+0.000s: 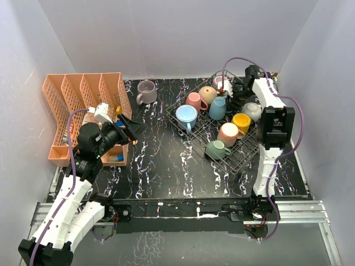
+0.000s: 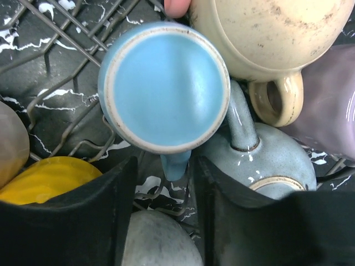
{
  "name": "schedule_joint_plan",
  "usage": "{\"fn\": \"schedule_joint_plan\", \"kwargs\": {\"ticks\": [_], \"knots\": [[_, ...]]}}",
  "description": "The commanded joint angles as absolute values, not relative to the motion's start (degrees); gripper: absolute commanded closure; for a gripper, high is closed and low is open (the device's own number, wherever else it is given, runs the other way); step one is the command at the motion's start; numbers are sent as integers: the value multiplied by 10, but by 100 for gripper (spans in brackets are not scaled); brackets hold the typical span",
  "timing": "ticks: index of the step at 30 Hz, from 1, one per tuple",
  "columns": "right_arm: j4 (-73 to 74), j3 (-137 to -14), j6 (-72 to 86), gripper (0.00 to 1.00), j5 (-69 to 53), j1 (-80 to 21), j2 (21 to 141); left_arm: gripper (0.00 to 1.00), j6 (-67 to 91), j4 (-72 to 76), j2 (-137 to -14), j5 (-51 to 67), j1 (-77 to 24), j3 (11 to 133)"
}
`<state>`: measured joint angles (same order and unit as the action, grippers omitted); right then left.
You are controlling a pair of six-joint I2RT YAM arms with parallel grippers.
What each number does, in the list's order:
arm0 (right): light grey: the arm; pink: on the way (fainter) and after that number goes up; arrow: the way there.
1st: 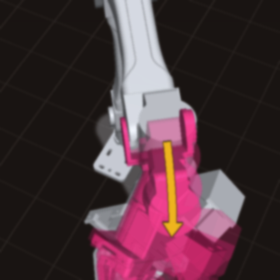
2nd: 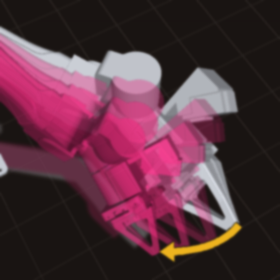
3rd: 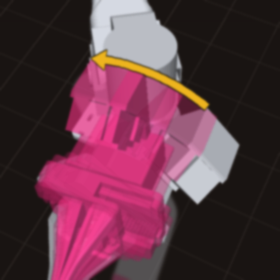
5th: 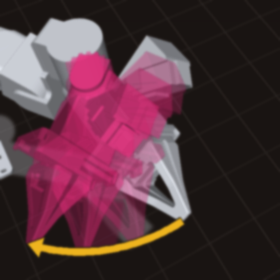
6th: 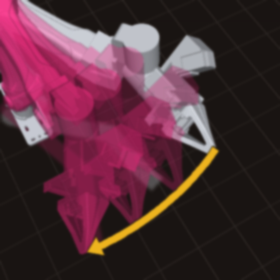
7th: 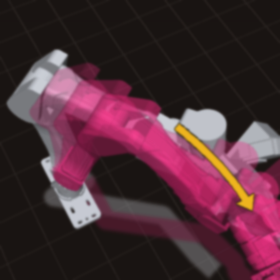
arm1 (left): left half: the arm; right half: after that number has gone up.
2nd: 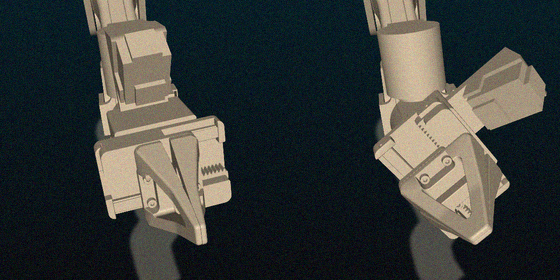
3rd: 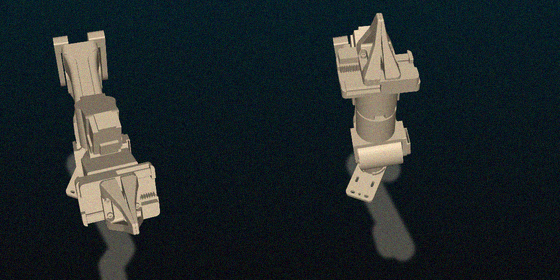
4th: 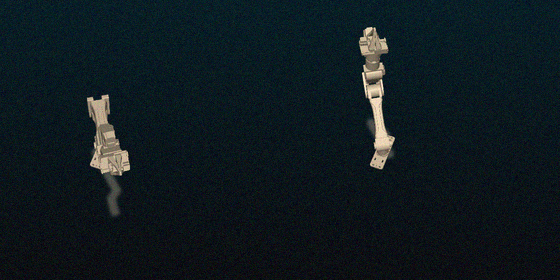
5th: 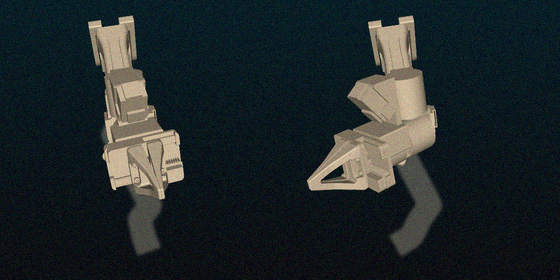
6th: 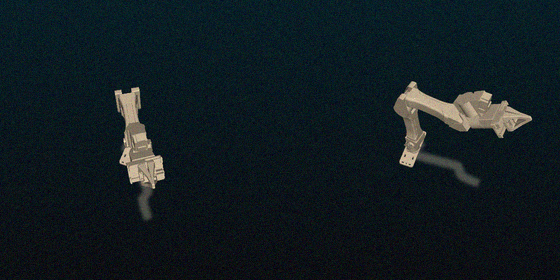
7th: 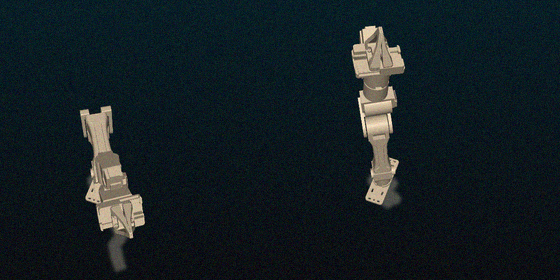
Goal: Load the cups into the dish rack
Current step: Adjust the cup in the dish rack, then move the cup to the center of the board.
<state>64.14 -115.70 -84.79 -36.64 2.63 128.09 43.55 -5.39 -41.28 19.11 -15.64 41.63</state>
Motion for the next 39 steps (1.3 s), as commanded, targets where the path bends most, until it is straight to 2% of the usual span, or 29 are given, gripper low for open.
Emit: {"fn": "schedule_joint_plan", "kwargs": {"ticks": [1, 5, 9, 12, 17, 19, 23, 25, 29, 33, 39], "knots": [[630, -1166, -838, 48, -399, 32, 1233, 4, 437, -39, -413, 205, -155, 441], [630, -1145, -819, 42, -429, 36, 1189, 4, 442, -25, -434, 211, -155, 447], [607, -1098, -767, 40, -483, 36, 1127, 6, 439, -22, -476, 211, -155, 468], [558, -1054, -646, 38, -540, 32, 1074, 10, 427, -35, -522, 203, -155, 494], [537, -960, -550, 39, -685, 22, 975, 16, 356, -103, -624, 160, -157, 580], [500, -906, -508, 39, -729, 20, 929, 20, 310, -147, -685, 125, -160, 630], [400, -799, -409, 38, -752, 20, 839, 48, 216, -218, -793, 69, -163, 734], [383, -769, -398, 38, -764, 20, 810, 53, 172, -239, -849, 52, -166, 786], [318, -703, -363, 37, -782, 23, 770, 50, 77, -244, -950, 51, -168, 869], [293, -660, -362, 36, -794, 31, 751, 36, 4, -197, -1033, 76, -167, 932], [271, -631, -355, 36, -827, 44, 745, 34, -68, -180, -1159, 66, -167, 1049]]}}
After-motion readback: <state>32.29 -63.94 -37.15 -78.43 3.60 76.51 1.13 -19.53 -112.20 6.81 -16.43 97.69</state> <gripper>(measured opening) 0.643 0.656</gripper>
